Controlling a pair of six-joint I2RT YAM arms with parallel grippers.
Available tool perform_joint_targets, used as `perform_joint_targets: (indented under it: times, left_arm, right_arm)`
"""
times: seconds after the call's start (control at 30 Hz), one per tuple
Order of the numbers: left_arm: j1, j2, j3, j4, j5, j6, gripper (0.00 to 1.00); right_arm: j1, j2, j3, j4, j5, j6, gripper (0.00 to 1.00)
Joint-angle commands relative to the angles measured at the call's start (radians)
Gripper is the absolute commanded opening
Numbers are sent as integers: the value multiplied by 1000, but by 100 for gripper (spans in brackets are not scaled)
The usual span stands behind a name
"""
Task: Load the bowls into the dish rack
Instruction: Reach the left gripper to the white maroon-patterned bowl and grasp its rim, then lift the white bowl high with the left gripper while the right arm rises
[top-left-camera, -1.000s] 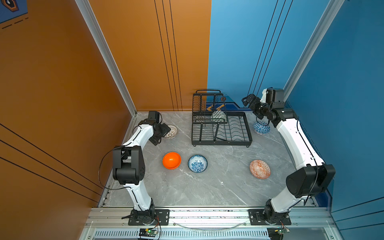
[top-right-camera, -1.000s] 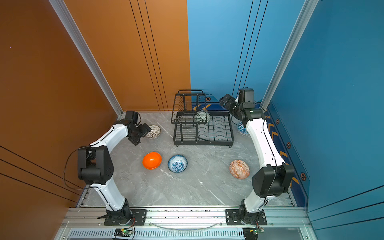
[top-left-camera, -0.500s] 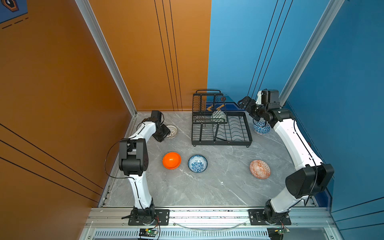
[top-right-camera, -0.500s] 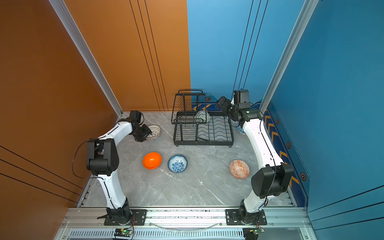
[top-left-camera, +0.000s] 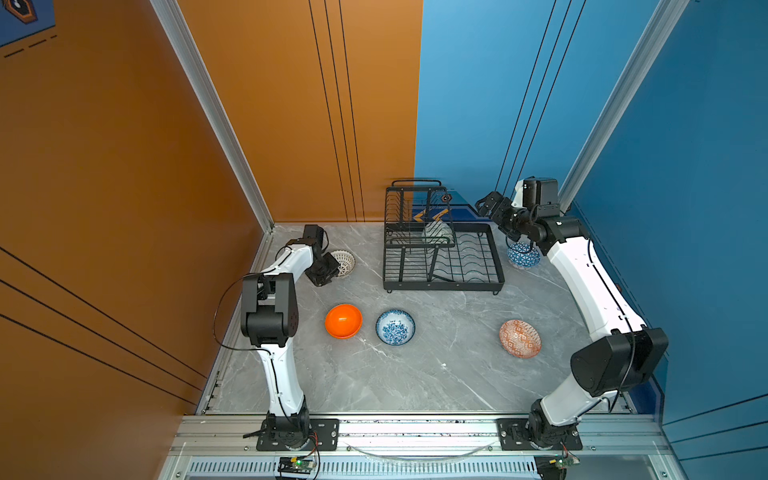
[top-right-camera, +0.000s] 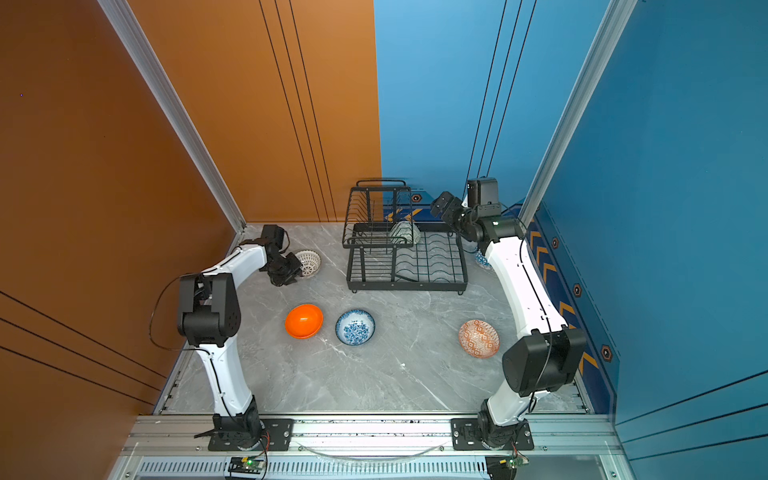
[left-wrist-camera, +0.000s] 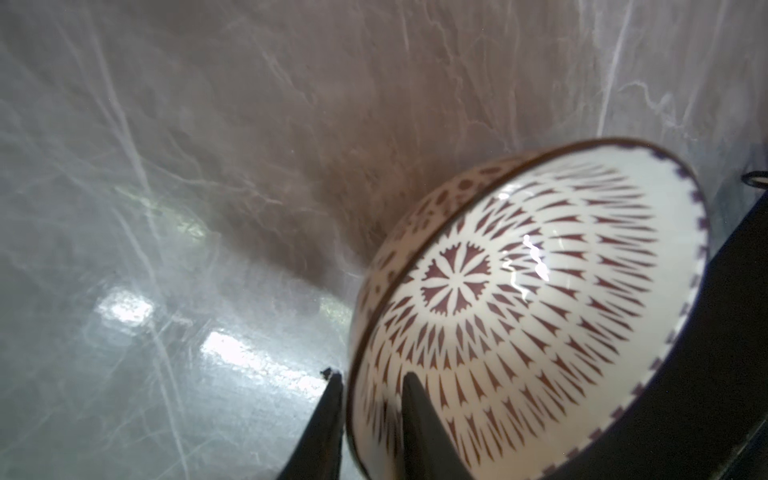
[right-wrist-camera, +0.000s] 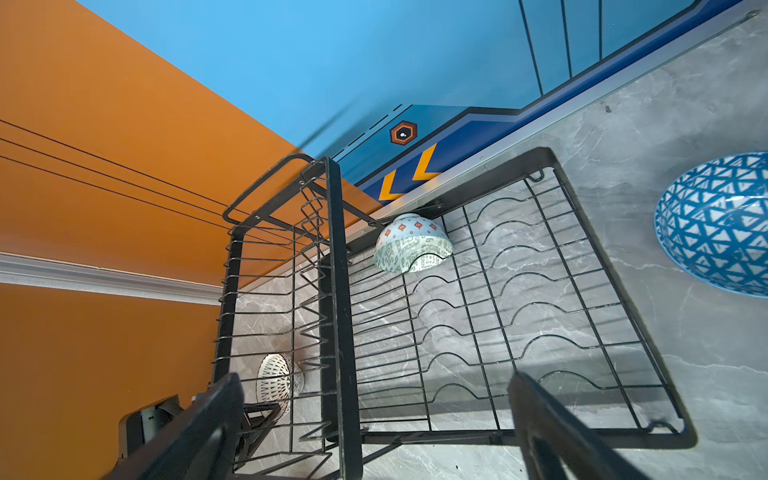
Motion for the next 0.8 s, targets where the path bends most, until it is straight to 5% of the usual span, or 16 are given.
perform_joint_targets:
  times: [0.0,0.23,0.77]
  left_arm:
    - [6,15,15,-24,19,28,17]
    - [3,2,16,-24,16,40,1]
    - [-9,-129,72,65,46,20,0]
  right_arm:
    - [13,13,25,-20,22,-6,100]
    - [25,37,77,-18,26,-8,100]
    - [53,67,158,-22,26,7,100]
